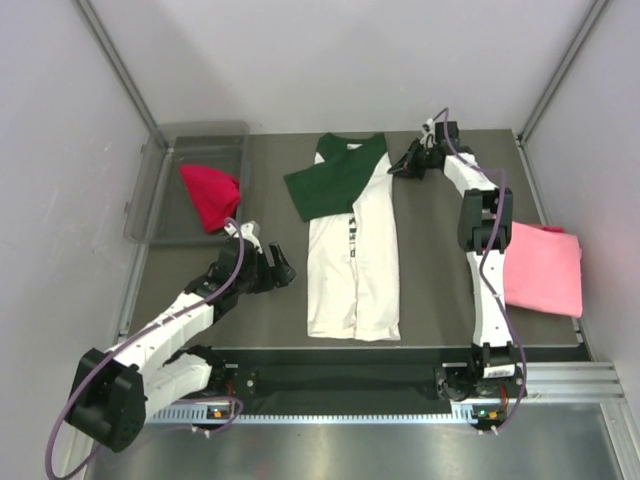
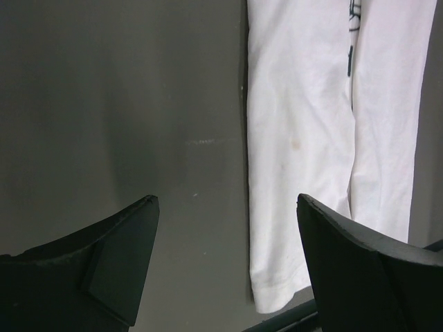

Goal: Fold and stack the t-shirts

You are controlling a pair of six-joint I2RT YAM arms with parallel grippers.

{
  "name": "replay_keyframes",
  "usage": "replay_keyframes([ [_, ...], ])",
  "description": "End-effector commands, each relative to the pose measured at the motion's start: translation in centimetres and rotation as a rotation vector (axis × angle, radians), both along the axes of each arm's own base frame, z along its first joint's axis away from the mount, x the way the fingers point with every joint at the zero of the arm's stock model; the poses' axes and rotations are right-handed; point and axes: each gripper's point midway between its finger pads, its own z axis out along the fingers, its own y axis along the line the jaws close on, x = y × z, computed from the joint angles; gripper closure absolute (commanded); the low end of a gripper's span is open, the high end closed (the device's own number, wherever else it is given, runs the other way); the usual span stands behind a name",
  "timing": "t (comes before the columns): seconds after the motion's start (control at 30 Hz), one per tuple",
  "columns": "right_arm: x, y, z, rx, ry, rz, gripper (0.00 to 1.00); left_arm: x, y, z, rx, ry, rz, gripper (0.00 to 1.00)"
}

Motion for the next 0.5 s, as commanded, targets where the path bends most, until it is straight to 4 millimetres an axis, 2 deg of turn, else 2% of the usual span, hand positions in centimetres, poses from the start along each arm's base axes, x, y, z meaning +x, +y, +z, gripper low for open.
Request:
replay_keyframes([
  [0.0, 2.2, -3.2, 2.0, 0.009, -0.079, -0.062, 1.0, -0.2, -1.8, -0.1, -0.061, -0.016, -0.042, 0.15],
  [0.1, 2.2, -3.7, 2.0, 0.008, -0.081, -0.062, 1.0, -0.9, -2.4, -1.3, -0.078, 0.01, -0.048, 0.15],
  [0.13, 2.2, -3.6, 2.2, 0.01, -0.085, -0.058, 0.89, -1.1, -2.6, -1.7, -0.081, 0.019, -0.053, 0.15],
  [0.23, 2.0, -3.5, 2.9, 0.012, -0.094, -0.047, 0.43, -1.7, -3.0, -2.6, -0.086, 0.045, -0.064, 0.15],
  [0.3, 1.6, -3.6, 3.0, -0.006, -0.091, -0.049, 0.36, -2.0, -3.2, -2.9, -0.092, 0.062, -0.073, 0.15],
  [0.33, 1.5, -3.7, 4.5, -0.013, -0.119, -0.048, 0.34, -1.8, -3.5, -2.6, -0.105, 0.047, -0.078, 0.16],
  [0.37, 0.6, -3.8, 3.7, -0.024, -0.095, -0.046, 0.34, -2.0, -3.7, -2.8, -0.109, 0.054, -0.083, 0.16],
  [0.4, 0.2, -3.9, 3.7, -0.036, -0.093, -0.05, 0.34, -2.1, -3.9, -2.9, -0.114, 0.063, -0.09, 0.16],
  [0.43, -0.1, -4.0, 5.4, -0.045, -0.123, -0.05, 0.32, -2.2, -4.0, -3.0, -0.117, 0.065, -0.094, 0.16],
  [0.47, -1.4, -4.2, 4.1, -0.058, -0.089, -0.043, 0.31, -2.6, -4.3, -3.2, -0.118, 0.072, -0.102, 0.17],
])
